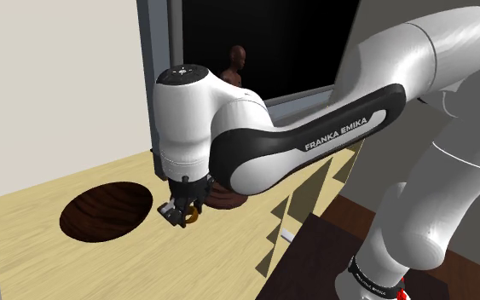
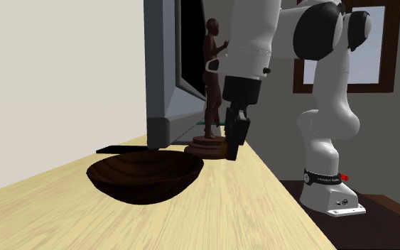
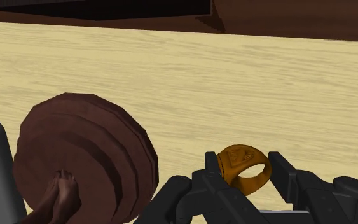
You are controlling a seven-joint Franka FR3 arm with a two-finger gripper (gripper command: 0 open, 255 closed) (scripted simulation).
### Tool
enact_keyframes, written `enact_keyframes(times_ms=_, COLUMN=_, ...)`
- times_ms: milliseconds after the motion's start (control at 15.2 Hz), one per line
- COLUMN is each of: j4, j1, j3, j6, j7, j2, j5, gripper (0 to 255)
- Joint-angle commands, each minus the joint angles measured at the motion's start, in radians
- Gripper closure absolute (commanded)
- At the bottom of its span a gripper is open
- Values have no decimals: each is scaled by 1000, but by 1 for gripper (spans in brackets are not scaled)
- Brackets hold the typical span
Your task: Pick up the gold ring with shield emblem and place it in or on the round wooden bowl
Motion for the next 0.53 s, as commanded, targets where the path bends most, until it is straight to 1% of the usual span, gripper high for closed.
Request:
enact_keyframes(times_ms=0, j4=18, j1=-1, j3=-3, j6=-25, j7=-12, j2=-9, j5=8, gripper=255)
enact_keyframes(times_ms=462, j4=91, j1=-1, j3=-10, j6=-114, j7=-39, j2=-33, j5=28, gripper=255)
